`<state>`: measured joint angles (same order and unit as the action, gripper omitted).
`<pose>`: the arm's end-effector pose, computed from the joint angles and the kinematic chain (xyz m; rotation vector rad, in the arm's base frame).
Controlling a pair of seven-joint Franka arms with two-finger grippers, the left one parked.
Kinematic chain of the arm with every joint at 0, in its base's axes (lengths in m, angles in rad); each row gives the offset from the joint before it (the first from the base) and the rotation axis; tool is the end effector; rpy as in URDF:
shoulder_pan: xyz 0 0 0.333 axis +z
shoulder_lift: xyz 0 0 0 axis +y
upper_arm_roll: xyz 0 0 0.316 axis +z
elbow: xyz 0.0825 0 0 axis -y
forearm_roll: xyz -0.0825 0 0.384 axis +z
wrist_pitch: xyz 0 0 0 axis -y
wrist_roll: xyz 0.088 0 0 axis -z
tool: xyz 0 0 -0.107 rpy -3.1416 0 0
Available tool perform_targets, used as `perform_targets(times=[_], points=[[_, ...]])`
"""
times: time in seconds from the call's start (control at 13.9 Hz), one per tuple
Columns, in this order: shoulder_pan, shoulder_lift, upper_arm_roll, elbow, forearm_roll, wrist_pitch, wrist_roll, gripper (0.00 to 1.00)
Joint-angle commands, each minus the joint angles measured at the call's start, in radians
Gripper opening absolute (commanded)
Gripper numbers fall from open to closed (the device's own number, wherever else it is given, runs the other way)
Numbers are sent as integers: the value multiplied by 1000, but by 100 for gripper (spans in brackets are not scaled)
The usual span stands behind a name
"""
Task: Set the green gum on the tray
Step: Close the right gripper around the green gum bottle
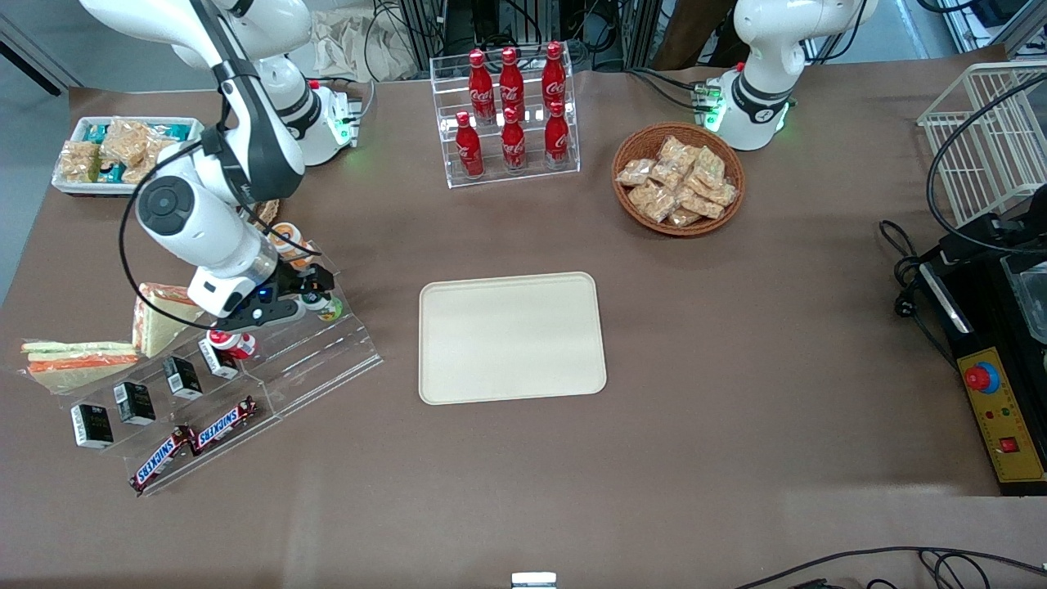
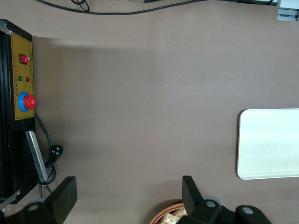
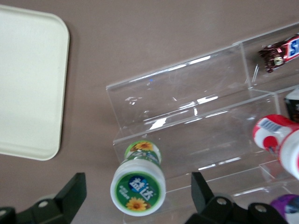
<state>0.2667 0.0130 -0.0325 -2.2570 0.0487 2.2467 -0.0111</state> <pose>0.5046 0.1218 0.3549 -3.0891 -0.3324 0.0424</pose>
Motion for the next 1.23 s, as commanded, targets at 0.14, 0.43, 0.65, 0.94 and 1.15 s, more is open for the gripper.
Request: perform_targets(times=[0.14,0.43,0.65,0.94,1.15], points=[[11,-48,-4,-64,3,28,-96,100],[3,-57,-6,-81,3,31,-130,100],[3,-56,-6,-119,3,92,-130,100],[3,-47,-6,-133,2,119,-130,99],[3,-34,-6,-133,3,123,-125,70]])
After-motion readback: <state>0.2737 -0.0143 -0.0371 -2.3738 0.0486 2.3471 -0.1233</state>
